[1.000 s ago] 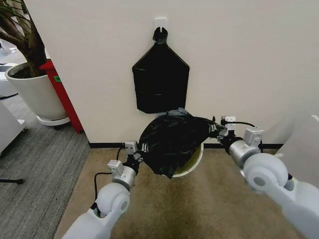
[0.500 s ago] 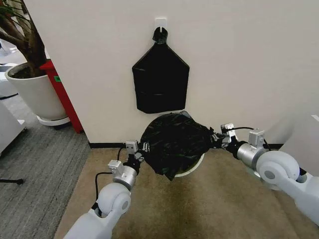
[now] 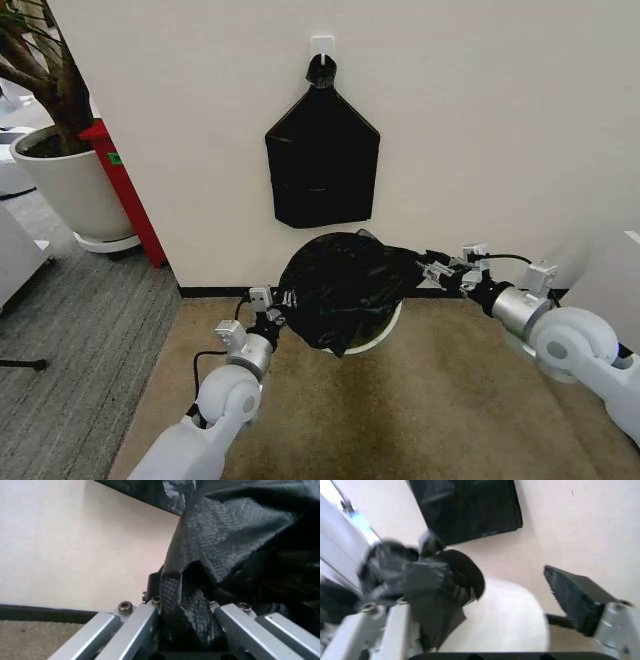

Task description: Place the garbage bag over the trash bin.

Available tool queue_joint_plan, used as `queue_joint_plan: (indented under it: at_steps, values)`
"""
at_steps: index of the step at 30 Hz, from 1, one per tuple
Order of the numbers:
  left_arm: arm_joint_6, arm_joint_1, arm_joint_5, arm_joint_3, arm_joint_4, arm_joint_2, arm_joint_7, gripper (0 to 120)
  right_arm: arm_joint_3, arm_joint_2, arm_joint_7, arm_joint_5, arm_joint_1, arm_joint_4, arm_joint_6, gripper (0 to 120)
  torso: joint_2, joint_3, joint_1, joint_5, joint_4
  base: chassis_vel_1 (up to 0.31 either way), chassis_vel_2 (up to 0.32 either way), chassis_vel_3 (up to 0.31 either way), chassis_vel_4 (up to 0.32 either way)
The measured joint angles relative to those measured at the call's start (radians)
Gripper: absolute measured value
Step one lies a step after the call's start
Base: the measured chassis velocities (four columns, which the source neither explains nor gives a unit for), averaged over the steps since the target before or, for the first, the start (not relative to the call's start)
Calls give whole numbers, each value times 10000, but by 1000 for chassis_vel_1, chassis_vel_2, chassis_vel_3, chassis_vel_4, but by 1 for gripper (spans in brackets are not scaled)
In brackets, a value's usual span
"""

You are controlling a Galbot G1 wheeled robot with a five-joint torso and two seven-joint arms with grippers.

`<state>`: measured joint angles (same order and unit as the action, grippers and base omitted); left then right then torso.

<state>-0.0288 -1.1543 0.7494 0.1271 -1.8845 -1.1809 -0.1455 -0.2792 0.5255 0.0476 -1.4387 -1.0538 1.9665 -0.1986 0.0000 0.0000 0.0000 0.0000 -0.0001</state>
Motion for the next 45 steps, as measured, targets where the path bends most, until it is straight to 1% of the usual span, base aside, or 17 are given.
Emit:
queue_joint_plan:
  at_steps: [3, 4, 5, 7, 9, 12, 17, 21, 23, 27, 32, 35, 37, 39, 41, 42, 45]
  values:
    - [31, 25, 17, 13, 126, 5, 40, 3, -432, 167, -334, -978, -178, 198, -352, 81, 0, 0, 0, 1, 2, 0, 0, 0, 0]
    - [37, 44, 19, 16, 197, 6, 56, 3, -745, 274, -696, -1516, -345, 429, -542, 88, 0, 0, 0, -2, 2, 0, 0, 0, 0]
    - [37, 44, 19, 16, 197, 6, 56, 3, -745, 274, -696, -1516, -345, 429, -542, 88, 0, 0, 0, -2, 2, 0, 0, 0, 0]
    - [38, 72, 57, 19, 281, 6, 100, 3, -1215, 446, -1358, -2390, -608, 825, -841, 96, 0, 0, 0, 0, 1, 0, 0, 0, 0]
    - [38, 90, 117, 21, 340, 9, 149, 3, -1660, 621, -1866, -3242, -882, 1135, -1174, 99, 0, 0, 0, -3, 1, 0, 0, 0, 0]
    - [39, 92, 174, 26, 376, 29, 257, 3, -1995, 882, -2584, -4062, -1130, 1372, -1672, 100, 0, -1, 0, -1, -1, 0, 0, 0, 0]
    - [79, 70, 310, 25, 338, 60, 446, 3, -1990, 1319, -3485, -4734, -943, 1195, -1892, 100, 0, 0, 0, 0, 2, 0, 0, 0, 0]
    - [164, 69, 402, 25, 289, 88, 616, 3, -1965, 1596, -3869, -5023, -840, 927, -2044, 100, 0, 0, 0, 0, 0, 0, 0, 0, 0]
    - [193, 69, 456, 25, 280, 106, 688, 3, -1999, 1817, -4462, -5404, -755, 821, -2135, 100, 0, 0, 0, 1, 0, 0, 0, 0, 0]
    - [219, 90, 640, 52, 305, 111, 771, 3, -2266, 2422, -6026, -6769, -405, 659, -2314, 100, 0, 0, 0, -2, 1, 0, 0, 0, 0]
    - [192, 92, 768, 55, 353, 92, 780, 3, -2463, 2884, -6751, -7659, -295, 566, -2350, 100, 0, 0, 0, -1, 2, 0, 0, 0, 0]
    - [162, 95, 839, 57, 372, 88, 777, 3, -2573, 3004, -6794, -7876, -360, 666, -2417, 100, 0, 0, 0, 0, 2, 0, 0, 0, 0]
    - [75, 96, 941, 61, 391, 89, 768, 3, -2641, 3036, -6404, -7718, -551, 872, -2534, 100, 0, 0, 0, -1, 1, 0, 0, 0, 0]
    - [13, 96, 964, 56, 411, 99, 772, 3, -2655, 2954, -5574, -7140, -782, 1012, -2580, 100, 0, 0, 0, 0, 1, 0, 0, 0, 0]
    - [-73, 92, 1030, 34, 453, 100, 770, 3, -2726, 2836, -4206, -6482, -1070, 1112, -2623, 100, 0, -1, 0, -1, 0, 0, 0, 0, 0]
    - [-73, 92, 1030, 34, 453, 100, 770, 3, -2726, 2836, -4206, -6482, -1070, 1112, -2623, 100, 0, -1, 0, -1, 0, 0, 0, 0, 0]
    - [-187, 95, 1085, 20, 590, 83, 721, 3, -2879, 2806, -3377, -6227, -1266, 1179, -2558, 100, 0, 0, 0, 0, 0, 0, 0, 0, 0]
